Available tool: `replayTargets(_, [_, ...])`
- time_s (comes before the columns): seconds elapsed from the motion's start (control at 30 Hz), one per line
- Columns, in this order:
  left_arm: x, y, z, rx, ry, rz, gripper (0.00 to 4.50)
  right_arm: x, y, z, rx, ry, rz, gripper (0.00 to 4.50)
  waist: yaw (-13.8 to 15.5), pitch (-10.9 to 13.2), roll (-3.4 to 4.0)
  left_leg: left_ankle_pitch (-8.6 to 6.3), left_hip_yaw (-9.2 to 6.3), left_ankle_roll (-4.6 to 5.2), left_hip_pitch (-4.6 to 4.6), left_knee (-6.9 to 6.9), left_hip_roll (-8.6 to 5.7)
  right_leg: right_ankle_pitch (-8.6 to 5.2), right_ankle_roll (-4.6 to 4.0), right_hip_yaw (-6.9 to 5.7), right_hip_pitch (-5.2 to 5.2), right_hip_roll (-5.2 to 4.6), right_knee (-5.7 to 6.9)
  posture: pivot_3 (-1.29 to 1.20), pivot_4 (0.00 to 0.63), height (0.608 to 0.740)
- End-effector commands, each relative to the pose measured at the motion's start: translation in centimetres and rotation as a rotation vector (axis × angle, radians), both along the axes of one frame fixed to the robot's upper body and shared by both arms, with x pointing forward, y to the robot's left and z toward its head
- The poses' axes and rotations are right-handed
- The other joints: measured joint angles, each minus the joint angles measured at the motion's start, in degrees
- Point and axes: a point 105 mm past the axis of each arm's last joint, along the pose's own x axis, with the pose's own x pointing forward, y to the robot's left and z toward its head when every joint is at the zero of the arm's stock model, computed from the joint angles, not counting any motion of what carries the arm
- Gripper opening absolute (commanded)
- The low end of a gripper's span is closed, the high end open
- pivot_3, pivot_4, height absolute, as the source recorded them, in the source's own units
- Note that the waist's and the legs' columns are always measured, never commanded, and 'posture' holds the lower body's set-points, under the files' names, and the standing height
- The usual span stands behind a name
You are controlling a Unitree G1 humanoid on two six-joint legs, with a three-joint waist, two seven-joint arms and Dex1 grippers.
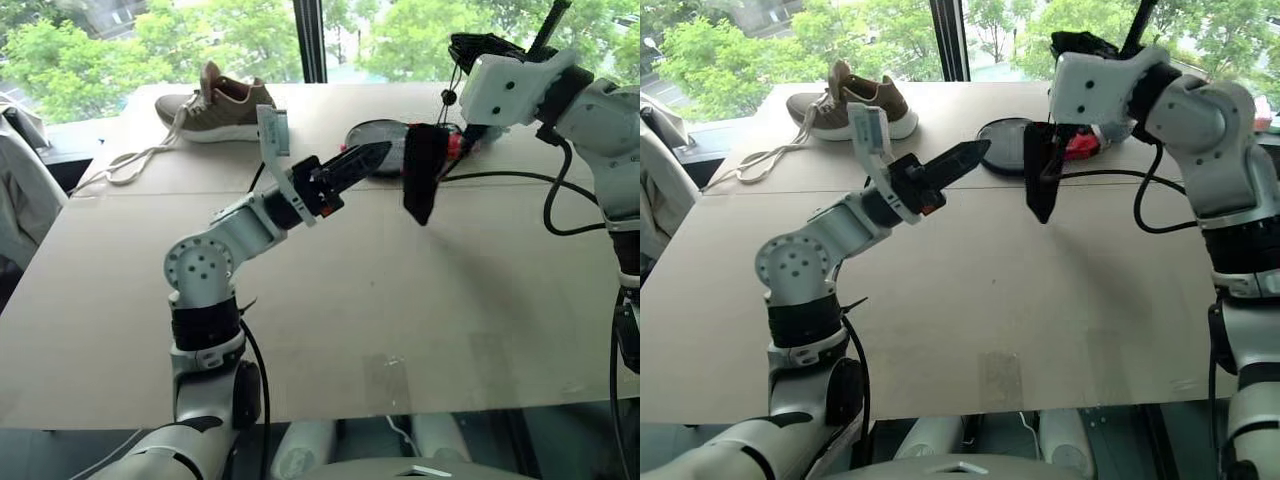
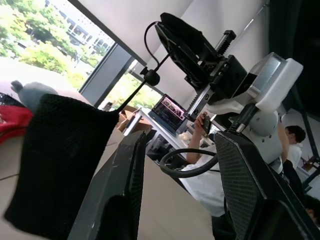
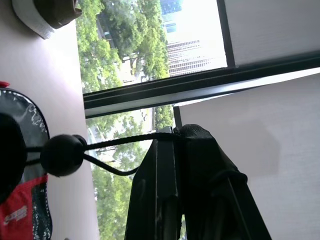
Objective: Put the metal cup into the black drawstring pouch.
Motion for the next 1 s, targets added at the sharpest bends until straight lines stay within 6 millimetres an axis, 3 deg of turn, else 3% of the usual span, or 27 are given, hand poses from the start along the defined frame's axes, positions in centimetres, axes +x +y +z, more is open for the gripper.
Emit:
replayTargets(0.03, [0.4,-0.3,2.7,-0.022,-0.126,0.049,2.21,-1.0,0.7,2.4,0.029,-0.114,0.044,0.0,0.3,0.01,-0.01,0.0,-0.01,0.0,-0.05,0.0,-0.01,0.0,0.0,0.0,-0.03,0.0,-0.01,0.0,0.15,0.736])
replayTargets(0.27, [2.2,-2.0,4.8,0.11,-0.36,0.185,2.21,-1.2,1.5,2.6,0.037,-0.127,0.082,0.0,0.32,0.01,-0.01,0.0,0.03,0.0,-0.11,-0.04,-0.02,0.0,0.0,0.01,-0.11,0.01,-0.02,0.0,0.15,0.736])
replayTargets(1.0, [2.8,-3.1,4.7,0.104,-0.397,0.175,2.21,-2.5,3.5,2.4,0.081,-0.102,0.174,0.0,-0.93,0.01,0.0,0.0,-0.01,0.01,-0.12,-0.06,-0.01,0.01,0.0,0.02,-0.15,0.01,0.03,0.0,0.15,0.736])
